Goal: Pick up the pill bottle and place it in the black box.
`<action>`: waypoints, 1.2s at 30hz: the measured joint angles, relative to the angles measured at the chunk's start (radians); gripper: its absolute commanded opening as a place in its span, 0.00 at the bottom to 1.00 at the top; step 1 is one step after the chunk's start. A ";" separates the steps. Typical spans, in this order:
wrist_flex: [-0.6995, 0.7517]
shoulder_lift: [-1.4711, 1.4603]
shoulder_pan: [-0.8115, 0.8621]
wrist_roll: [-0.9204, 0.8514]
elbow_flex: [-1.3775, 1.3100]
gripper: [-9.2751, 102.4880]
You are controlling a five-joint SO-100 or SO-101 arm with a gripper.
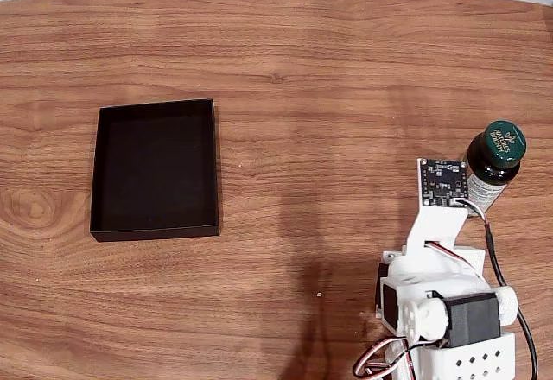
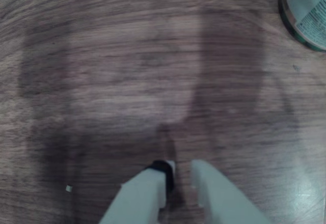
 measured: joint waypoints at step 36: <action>-0.075 -0.002 0.230 -0.002 0.011 0.09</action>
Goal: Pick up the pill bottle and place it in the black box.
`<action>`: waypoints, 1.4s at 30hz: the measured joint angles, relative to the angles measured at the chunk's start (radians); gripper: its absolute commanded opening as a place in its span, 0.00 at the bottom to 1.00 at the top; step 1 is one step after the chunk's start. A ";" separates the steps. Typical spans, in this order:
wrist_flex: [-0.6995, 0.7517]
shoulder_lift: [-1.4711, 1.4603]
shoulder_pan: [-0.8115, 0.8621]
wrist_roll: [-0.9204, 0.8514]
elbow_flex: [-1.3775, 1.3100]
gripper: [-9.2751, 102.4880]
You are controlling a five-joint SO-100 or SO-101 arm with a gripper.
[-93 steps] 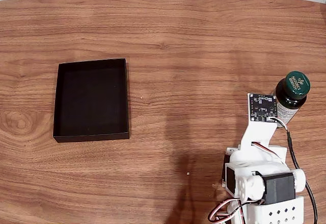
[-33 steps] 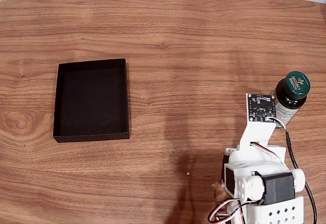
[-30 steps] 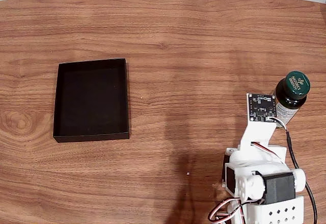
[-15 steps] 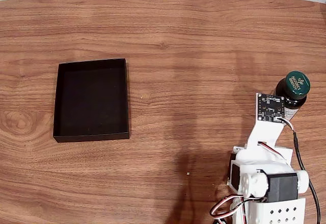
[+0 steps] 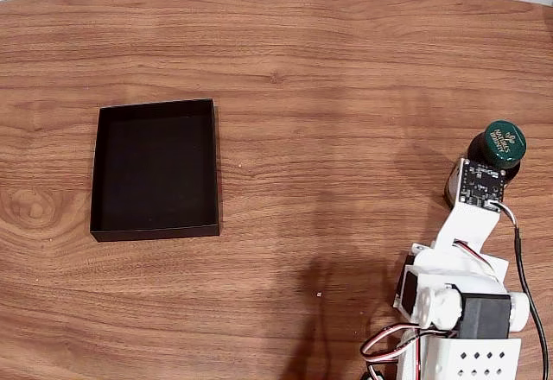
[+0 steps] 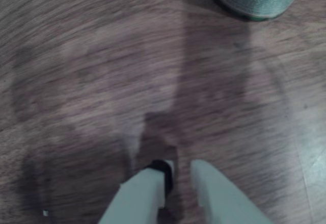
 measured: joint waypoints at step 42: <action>-0.347 -0.012 0.278 -0.003 0.002 0.40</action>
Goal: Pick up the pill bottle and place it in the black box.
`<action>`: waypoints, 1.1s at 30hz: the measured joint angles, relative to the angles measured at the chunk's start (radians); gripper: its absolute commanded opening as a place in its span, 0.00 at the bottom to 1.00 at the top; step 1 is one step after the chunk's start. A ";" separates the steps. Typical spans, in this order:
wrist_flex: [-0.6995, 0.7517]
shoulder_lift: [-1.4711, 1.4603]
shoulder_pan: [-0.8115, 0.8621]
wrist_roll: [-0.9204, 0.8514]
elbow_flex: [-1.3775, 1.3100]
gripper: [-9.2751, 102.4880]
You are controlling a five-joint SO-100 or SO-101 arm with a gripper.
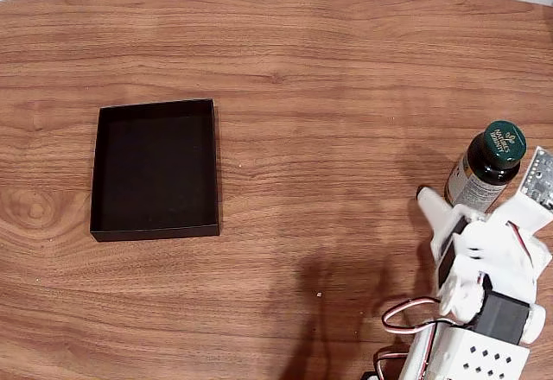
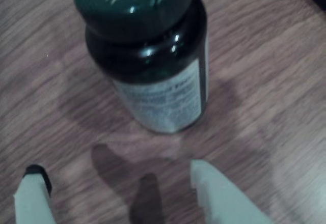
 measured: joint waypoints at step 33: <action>-0.380 -0.202 0.071 0.012 0.000 0.46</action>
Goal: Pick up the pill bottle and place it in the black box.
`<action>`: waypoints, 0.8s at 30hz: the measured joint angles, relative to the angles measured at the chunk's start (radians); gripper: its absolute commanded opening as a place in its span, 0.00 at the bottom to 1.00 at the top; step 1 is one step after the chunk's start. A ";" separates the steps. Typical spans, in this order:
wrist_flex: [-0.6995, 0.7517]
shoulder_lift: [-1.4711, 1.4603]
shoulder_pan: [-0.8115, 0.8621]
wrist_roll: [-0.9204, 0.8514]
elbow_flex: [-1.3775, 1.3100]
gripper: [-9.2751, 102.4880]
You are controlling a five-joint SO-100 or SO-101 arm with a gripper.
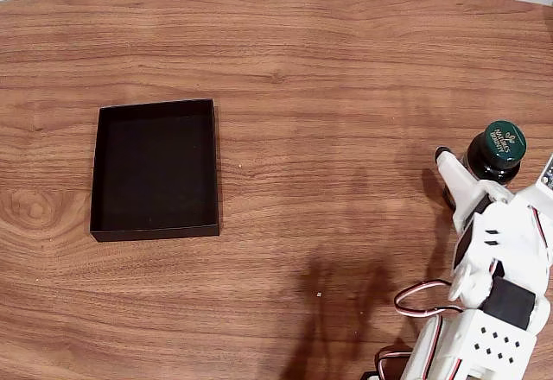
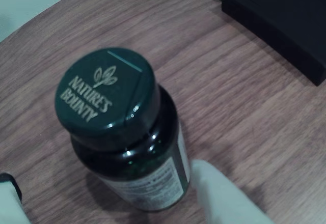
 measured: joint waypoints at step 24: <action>-0.272 -0.278 0.040 0.037 0.000 0.49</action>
